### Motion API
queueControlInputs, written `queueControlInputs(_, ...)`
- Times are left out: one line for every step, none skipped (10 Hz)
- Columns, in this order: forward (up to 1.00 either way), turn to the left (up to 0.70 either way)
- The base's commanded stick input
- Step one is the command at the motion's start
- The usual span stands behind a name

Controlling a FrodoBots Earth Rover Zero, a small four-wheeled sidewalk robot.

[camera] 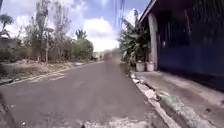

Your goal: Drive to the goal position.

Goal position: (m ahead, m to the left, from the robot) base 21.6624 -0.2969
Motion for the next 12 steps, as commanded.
queueControlInputs(0.70, 0.03)
queueControlInputs(0.70, 0.10)
queueControlInputs(0.70, 0.07)
queueControlInputs(0.70, 0.00)
queueControlInputs(0.70, 0.00)
queueControlInputs(0.70, 0.00)
queueControlInputs(0.70, 0.00)
queueControlInputs(0.70, 0.00)
queueControlInputs(0.70, 0.00)
queueControlInputs(0.70, 0.00)
queueControlInputs(0.70, 0.00)
queueControlInputs(0.70, 0.00)
